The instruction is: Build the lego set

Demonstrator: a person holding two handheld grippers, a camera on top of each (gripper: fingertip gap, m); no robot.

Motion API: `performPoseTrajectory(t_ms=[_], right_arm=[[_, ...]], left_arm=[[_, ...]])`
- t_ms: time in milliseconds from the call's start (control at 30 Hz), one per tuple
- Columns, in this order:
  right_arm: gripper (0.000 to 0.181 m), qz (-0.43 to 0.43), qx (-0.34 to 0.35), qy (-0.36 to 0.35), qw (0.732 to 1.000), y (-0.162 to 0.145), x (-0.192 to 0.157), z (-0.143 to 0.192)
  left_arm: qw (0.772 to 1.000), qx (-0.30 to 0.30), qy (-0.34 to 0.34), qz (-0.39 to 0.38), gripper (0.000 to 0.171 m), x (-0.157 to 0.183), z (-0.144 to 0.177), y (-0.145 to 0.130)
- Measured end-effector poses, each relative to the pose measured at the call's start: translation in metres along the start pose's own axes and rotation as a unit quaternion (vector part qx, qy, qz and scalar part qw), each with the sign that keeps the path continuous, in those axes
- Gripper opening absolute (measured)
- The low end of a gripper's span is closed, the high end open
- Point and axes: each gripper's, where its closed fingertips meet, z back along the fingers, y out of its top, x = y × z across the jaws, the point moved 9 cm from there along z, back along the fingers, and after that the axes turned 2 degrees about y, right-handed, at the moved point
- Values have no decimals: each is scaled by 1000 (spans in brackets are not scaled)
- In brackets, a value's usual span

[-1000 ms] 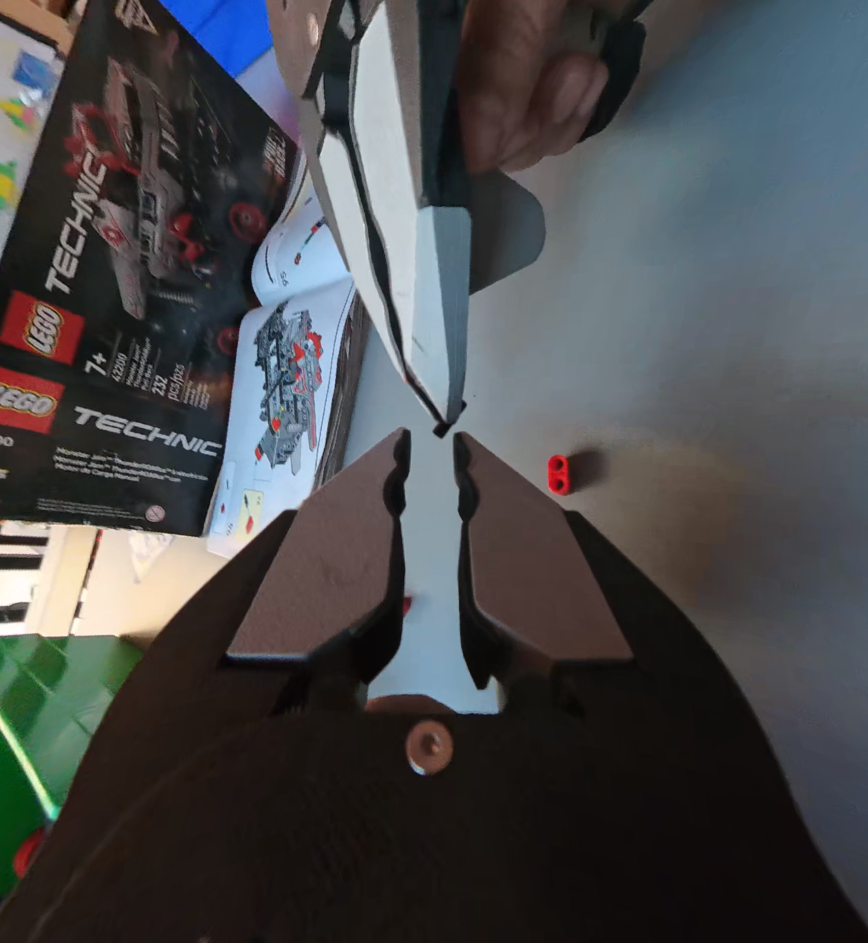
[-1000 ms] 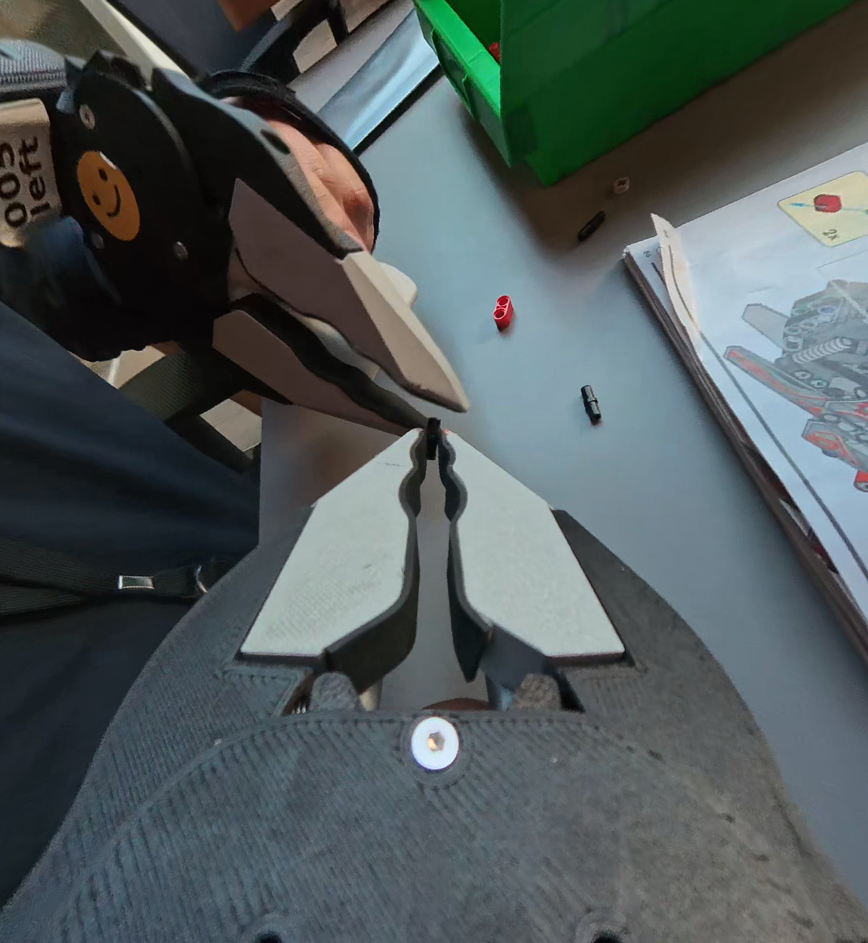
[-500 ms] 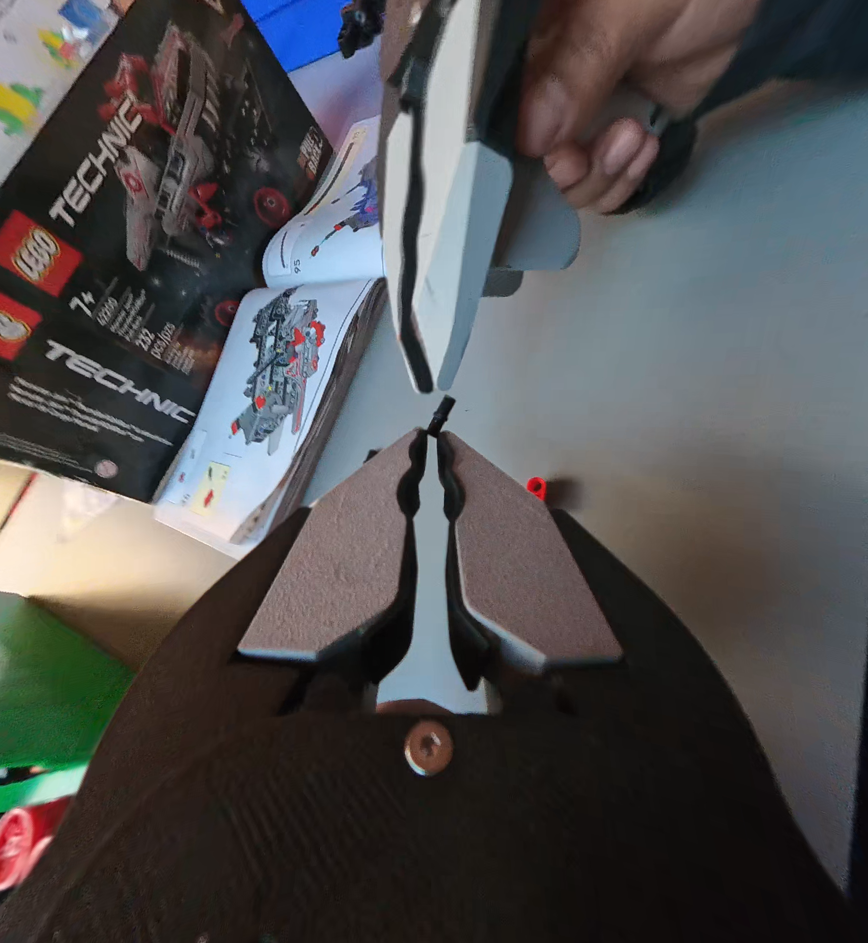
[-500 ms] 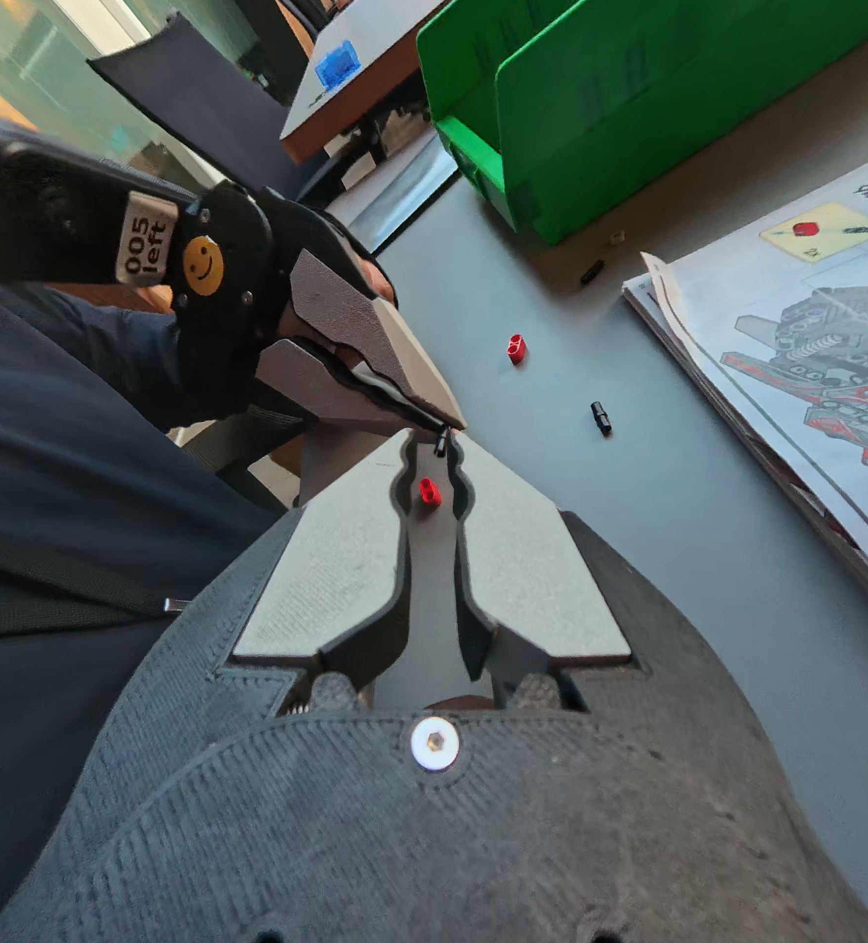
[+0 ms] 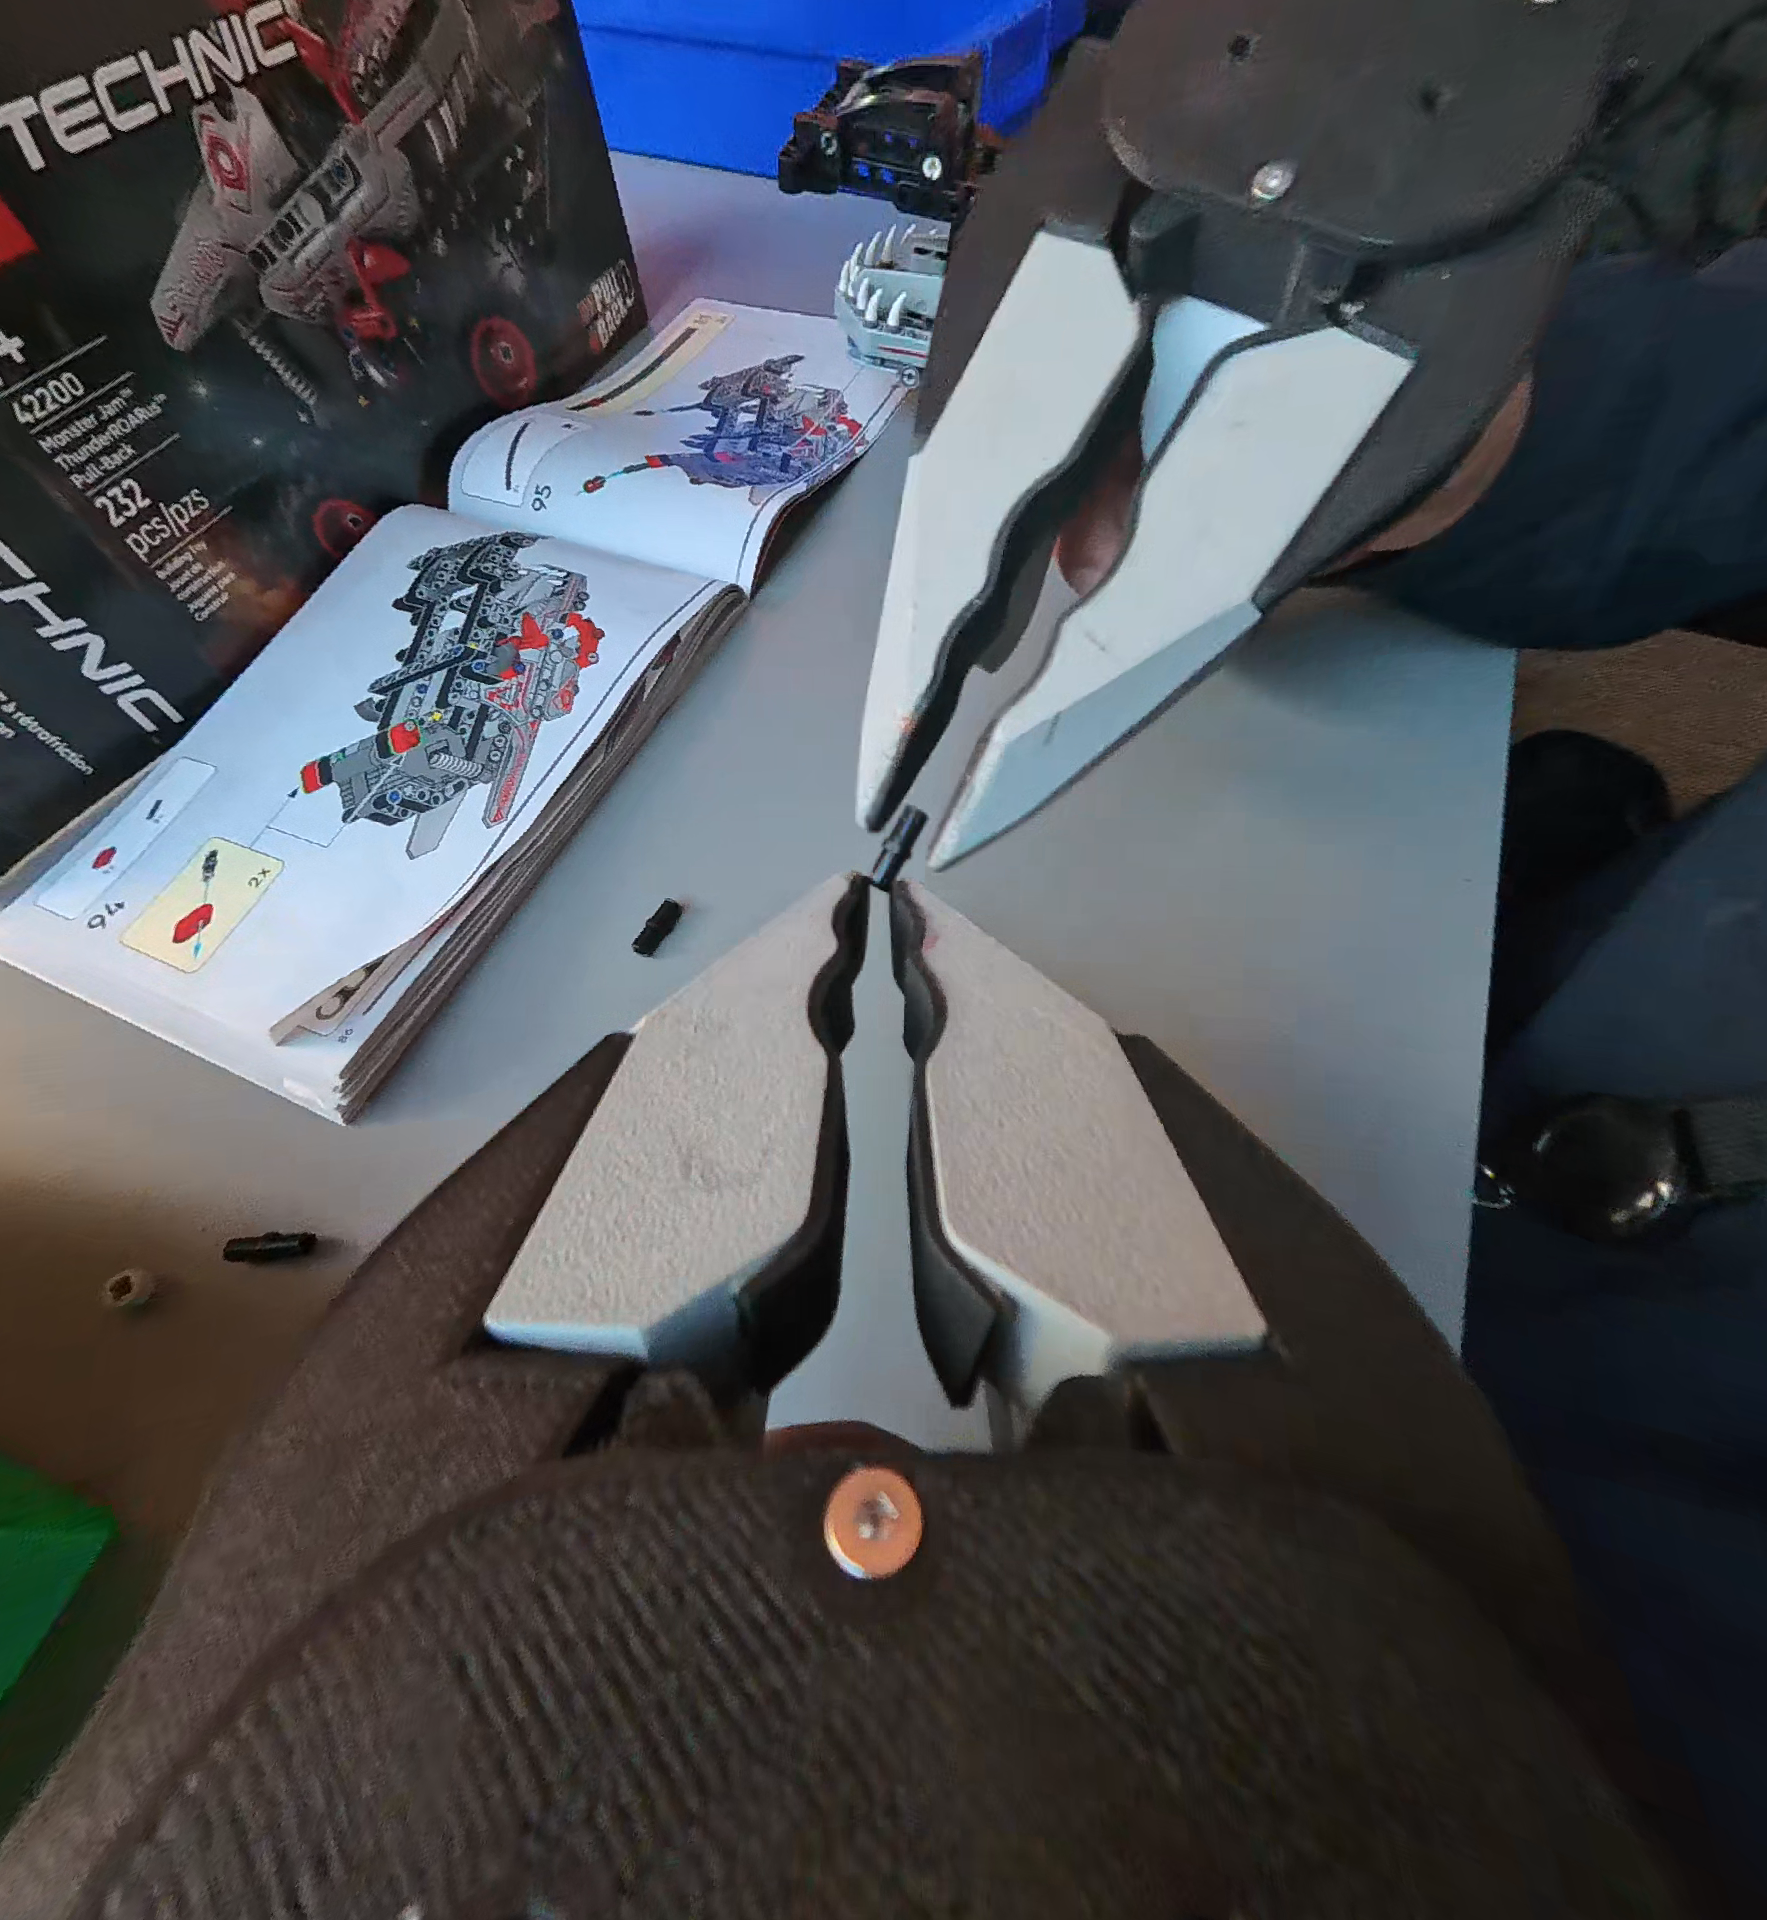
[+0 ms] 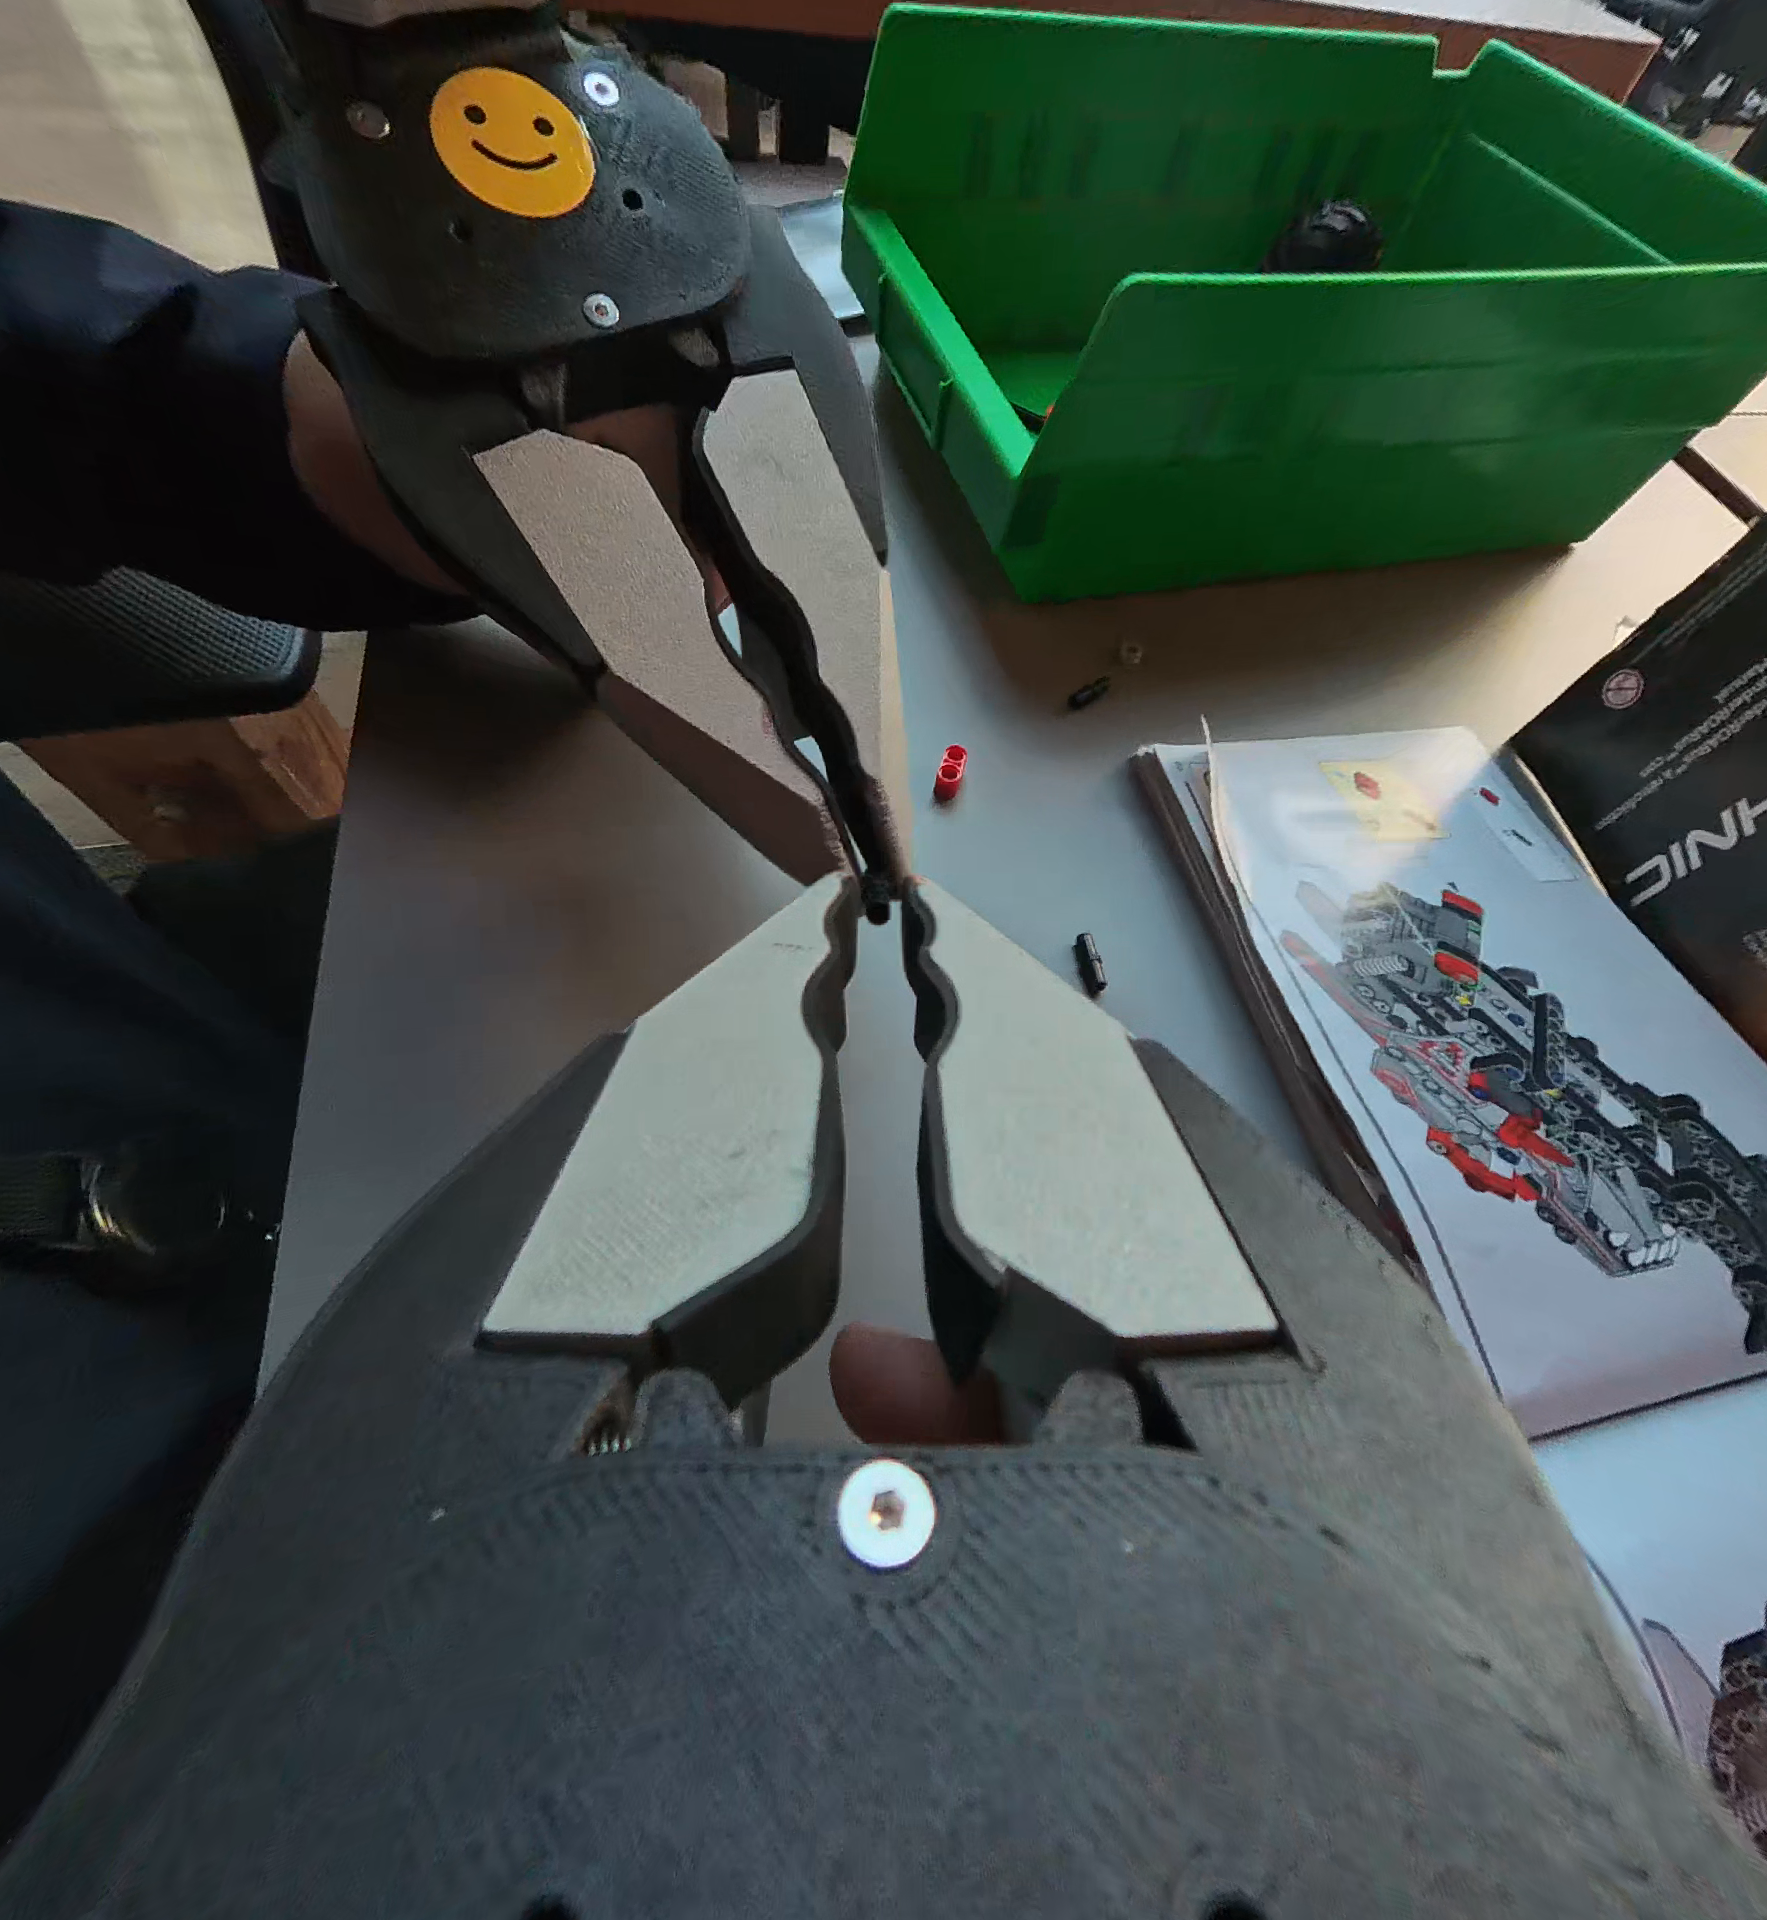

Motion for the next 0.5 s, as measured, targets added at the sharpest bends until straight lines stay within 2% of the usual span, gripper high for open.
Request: performPoseTrajectory(t_ms=[167,333,500], right_arm=[[0,9,-4,5,1000,3,1,0],[0,-22,-11,32,999,4,4,0],[0,-10,-105,51,993,2,3,2]], left_arm=[[1000,6,-4,8,0,0,1,-1],[999,17,-19,30,1,-1,2,-2],[996,-68,-59,29,17,3,2,-18]])
